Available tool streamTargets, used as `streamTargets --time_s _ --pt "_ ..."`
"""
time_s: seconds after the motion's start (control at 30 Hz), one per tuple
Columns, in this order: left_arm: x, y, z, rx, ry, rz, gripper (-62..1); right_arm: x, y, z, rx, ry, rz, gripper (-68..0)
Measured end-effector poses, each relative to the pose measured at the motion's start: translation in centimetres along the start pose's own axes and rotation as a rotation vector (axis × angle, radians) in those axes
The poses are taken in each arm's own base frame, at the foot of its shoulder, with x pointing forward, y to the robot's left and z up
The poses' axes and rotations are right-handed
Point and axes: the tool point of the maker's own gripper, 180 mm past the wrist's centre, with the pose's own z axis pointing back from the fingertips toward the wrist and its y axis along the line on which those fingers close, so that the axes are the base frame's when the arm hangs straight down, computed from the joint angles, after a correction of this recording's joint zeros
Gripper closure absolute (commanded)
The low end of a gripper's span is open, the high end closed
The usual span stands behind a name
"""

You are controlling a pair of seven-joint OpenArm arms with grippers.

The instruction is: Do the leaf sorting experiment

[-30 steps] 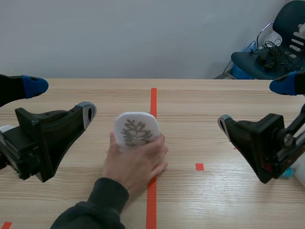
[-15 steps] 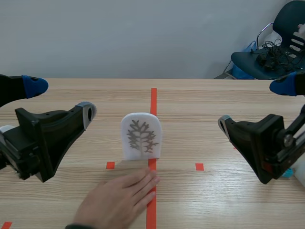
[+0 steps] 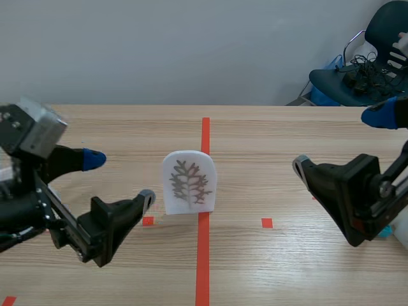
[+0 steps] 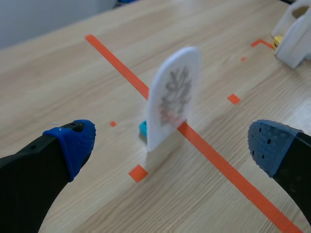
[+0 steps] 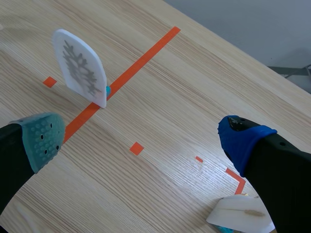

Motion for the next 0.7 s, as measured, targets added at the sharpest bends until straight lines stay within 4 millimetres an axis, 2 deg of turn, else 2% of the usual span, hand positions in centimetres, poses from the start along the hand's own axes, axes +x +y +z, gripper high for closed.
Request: streamTargets --time_s 0.2,0.47,0.53,0.7 --pt "-2.5 -1.0 -4.6 -0.105 0.023 -0.094 -62.3 0.0 0.0 0.0 0.0 0.002 0.0 -67.9" --pt "-3.9 0.3 -10.0 -0.086 -0.006 -0.071 -62.3 -0.4 0.0 0.0 0.0 0.025 0.0 -67.9" --pt "-4.4 -0.6 -10.9 -0.103 0.0 -0.049 -62.3 -0.5 0.0 0.0 -0.001 0.029 0.0 -67.9" --pt "-4.6 -5.3 -12.8 -0.191 -0.007 -0.06 -62.3 -0.5 0.0 0.0 -0.001 0.029 0.001 -67.9"
